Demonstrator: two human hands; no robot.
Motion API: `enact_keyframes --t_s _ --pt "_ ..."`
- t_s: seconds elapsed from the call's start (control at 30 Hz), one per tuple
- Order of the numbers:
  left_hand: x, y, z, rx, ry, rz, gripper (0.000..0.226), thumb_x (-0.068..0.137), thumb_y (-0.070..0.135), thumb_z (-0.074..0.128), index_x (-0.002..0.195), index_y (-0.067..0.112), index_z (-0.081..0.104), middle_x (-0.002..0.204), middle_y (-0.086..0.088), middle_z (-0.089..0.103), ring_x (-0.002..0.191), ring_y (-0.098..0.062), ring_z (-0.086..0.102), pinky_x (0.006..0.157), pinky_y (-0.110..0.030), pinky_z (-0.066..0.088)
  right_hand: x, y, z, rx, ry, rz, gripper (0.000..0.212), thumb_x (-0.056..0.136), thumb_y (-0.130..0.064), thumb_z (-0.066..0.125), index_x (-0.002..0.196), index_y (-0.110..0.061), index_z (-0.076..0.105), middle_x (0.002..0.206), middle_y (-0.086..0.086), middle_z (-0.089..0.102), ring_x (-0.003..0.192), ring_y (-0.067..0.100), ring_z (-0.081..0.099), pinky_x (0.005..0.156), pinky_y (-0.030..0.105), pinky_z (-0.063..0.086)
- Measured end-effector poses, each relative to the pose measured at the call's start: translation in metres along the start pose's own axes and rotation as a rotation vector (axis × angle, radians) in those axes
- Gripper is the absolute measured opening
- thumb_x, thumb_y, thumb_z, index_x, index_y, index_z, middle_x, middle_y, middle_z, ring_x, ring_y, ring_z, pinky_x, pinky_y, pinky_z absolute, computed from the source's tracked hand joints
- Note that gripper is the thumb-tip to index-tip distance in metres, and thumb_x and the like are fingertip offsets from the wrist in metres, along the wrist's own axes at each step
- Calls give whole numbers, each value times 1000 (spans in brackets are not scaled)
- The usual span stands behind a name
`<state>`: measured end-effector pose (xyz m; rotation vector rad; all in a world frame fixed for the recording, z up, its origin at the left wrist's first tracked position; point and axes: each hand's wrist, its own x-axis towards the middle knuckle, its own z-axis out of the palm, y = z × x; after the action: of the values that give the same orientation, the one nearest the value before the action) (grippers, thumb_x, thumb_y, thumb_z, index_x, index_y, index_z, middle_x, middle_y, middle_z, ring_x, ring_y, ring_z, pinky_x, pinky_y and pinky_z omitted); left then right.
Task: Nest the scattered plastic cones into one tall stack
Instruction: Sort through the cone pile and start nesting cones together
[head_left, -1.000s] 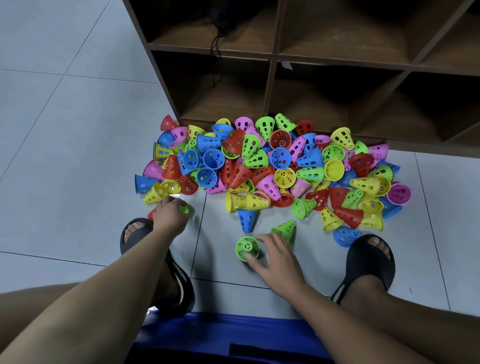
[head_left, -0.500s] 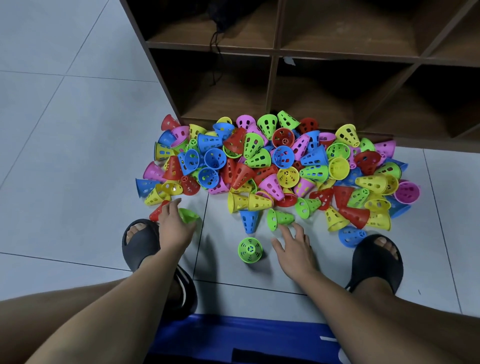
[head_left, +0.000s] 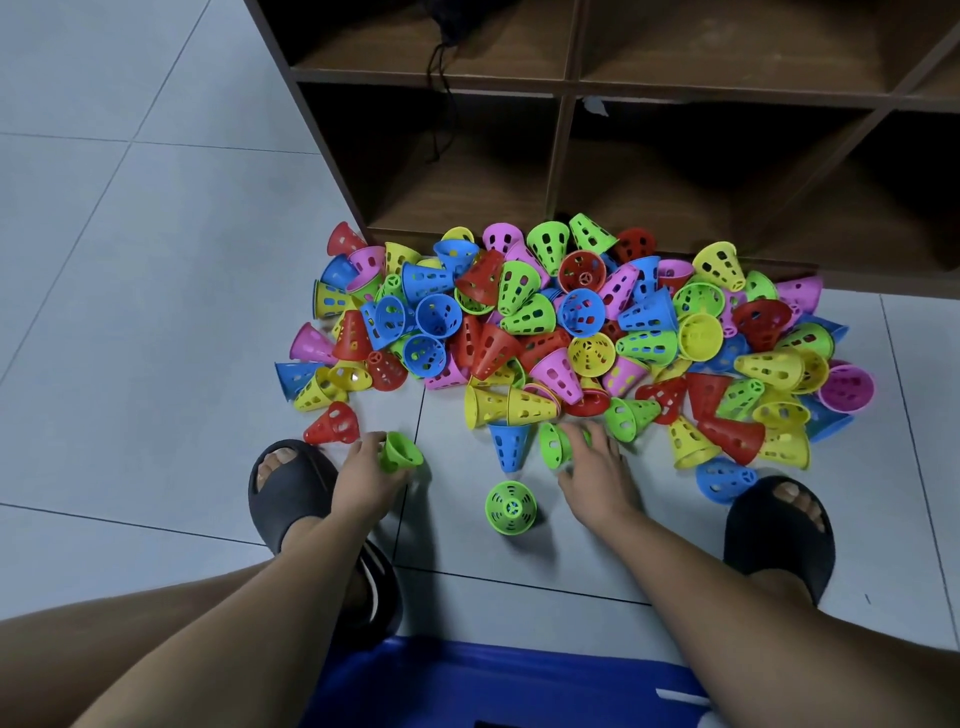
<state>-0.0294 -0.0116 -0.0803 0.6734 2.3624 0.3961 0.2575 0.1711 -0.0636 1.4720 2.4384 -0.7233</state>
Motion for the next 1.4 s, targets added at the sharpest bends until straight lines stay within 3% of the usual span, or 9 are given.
enact_keyframes --t_s 0.17,0.33,0.5,0.63,0.93,1.03,1.2,1.4 --pt "-6 6 8 8 -37 2 67 73 43 93 124 24 54 116 2 63 100 -24 65 80 -38 54 4 5 7 -74 -58 -44 63 89 -36 78 142 -36 43 143 -2 47 133 27 49 108 41 43" --pt "-18 26 6 116 -130 113 66 73 61 89 114 29 49 97 4 68 86 -20 65 65 -35 48 0 6 12 -37 -107 -18 59 86 -48 72 129 -27 38 122 4 67 109 35 64 87 47 54" --pt "-36 51 -1 162 -154 253 67 70 63 89 114 28 51 98 5 68 86 -20 64 67 -38 50 -22 9 -7 36 -88 -89 56 89 -43 71 133 -20 46 121 8 67 107 37 65 82 43 52" --pt "-56 73 -8 139 -160 381 64 67 68 89 102 29 53 84 10 64 78 -17 62 63 -37 47 -45 10 -25 41 -132 -186 50 90 -48 69 125 -24 43 113 4 66 102 32 65 76 41 53" --pt "-92 104 -18 171 -148 616 48 69 53 84 101 28 58 96 10 52 83 -14 58 74 -39 53 -74 -5 -73 -86 -101 -361 55 88 -56 65 126 -23 42 118 3 63 100 33 65 71 40 49" --pt "-103 110 -8 151 -174 623 47 72 44 86 106 26 60 98 9 50 83 -15 59 76 -37 53 -80 -12 -83 -69 -120 -394 52 84 -55 65 120 -25 43 115 1 63 98 30 65 69 39 46" --pt "-113 104 14 93 -155 582 55 73 46 89 117 22 65 100 6 51 85 -16 60 72 -29 46 -89 -23 -89 -37 -104 -426 45 82 -52 63 116 -27 45 109 -2 63 95 27 63 67 35 38" --pt "-112 101 29 40 -193 515 65 70 46 93 123 23 62 103 9 50 88 -13 57 75 -25 44 -91 -26 -84 -18 -44 -442 47 84 -53 62 122 -28 51 111 -7 63 96 24 64 70 35 43"
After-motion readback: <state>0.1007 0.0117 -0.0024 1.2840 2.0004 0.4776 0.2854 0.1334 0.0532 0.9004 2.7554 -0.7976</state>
